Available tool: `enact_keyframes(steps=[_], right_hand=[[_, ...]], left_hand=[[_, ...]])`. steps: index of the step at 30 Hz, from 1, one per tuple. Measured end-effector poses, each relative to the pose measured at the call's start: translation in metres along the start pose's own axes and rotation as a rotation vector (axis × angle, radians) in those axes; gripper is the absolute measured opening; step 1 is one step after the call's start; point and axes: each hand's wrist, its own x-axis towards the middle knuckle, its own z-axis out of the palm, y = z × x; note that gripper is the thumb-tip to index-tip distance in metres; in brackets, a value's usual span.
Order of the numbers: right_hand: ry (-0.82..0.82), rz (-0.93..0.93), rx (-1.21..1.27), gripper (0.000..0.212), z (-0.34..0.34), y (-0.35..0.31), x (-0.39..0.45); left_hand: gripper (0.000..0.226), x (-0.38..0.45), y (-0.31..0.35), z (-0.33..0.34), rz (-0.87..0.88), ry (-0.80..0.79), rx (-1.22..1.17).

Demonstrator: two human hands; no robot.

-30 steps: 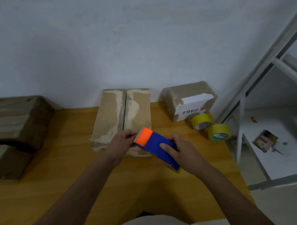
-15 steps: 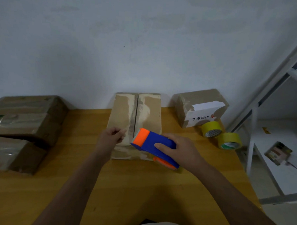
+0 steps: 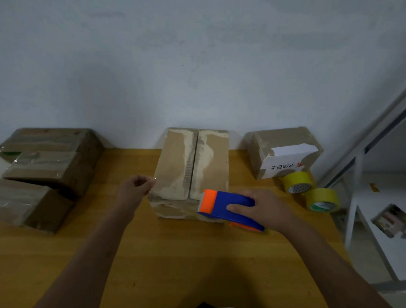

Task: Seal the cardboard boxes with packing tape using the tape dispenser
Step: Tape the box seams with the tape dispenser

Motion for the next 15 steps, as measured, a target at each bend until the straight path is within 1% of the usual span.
enact_keyframes(steps=[2, 5, 8, 12, 15], right_hand=[[0.004, 0.007, 0.015, 0.028, 0.000, 0.000, -0.001], [0.006, 0.003, 0.043, 0.037, -0.005, 0.001, -0.002], [-0.021, -0.023, 0.062, 0.037, -0.011, -0.002, -0.002], [-0.038, -0.037, 0.080, 0.040, -0.009, -0.004, 0.000], [-0.074, -0.021, 0.044, 0.039, -0.010, -0.002, 0.001]], left_hand=[[0.016, 0.000, -0.002, 0.005, -0.006, 0.039, 0.004], [0.014, 0.003, -0.005, 0.007, 0.007, 0.055, -0.007], [0.010, 0.008, -0.010, 0.006, 0.017, 0.073, -0.004], [0.011, 0.012, -0.015, -0.001, 0.014, 0.083, 0.031], [0.014, 0.017, -0.021, -0.024, -0.008, 0.188, 0.087]])
